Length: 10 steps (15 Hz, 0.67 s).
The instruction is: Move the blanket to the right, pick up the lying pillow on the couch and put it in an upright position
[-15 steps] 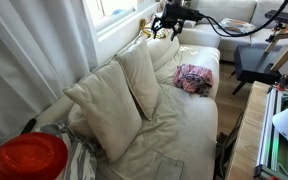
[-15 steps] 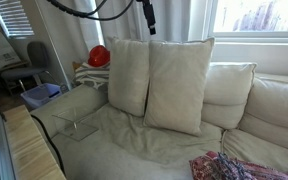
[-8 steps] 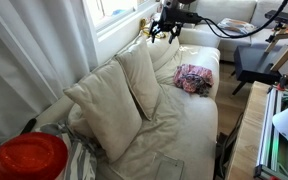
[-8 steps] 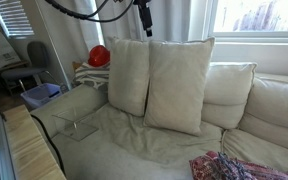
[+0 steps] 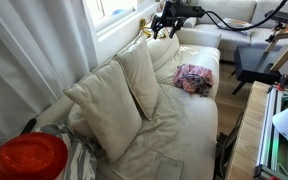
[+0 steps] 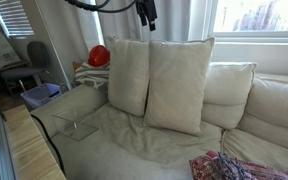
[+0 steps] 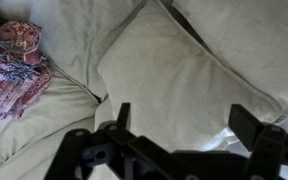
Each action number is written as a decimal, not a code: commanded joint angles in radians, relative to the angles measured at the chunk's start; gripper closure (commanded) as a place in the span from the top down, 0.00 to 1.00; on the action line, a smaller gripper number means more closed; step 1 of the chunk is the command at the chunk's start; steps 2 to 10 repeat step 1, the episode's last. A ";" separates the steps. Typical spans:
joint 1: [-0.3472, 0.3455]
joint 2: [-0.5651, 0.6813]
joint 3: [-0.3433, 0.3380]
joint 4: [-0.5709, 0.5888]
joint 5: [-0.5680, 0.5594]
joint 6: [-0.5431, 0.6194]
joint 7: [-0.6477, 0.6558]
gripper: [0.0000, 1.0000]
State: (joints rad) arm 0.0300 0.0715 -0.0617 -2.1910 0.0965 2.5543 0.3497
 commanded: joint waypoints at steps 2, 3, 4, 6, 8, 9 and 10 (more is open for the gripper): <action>-0.015 -0.004 0.013 0.002 0.000 -0.003 -0.005 1.00; -0.015 -0.004 0.013 0.002 0.000 -0.003 -0.005 1.00; -0.015 -0.004 0.013 0.002 0.000 -0.003 -0.005 1.00; -0.015 -0.004 0.013 0.002 0.000 -0.003 -0.005 1.00; -0.015 -0.004 0.013 0.002 0.000 -0.003 -0.005 1.00; -0.015 -0.004 0.013 0.002 0.000 -0.003 -0.005 1.00; -0.015 -0.004 0.013 0.002 0.000 -0.003 -0.005 1.00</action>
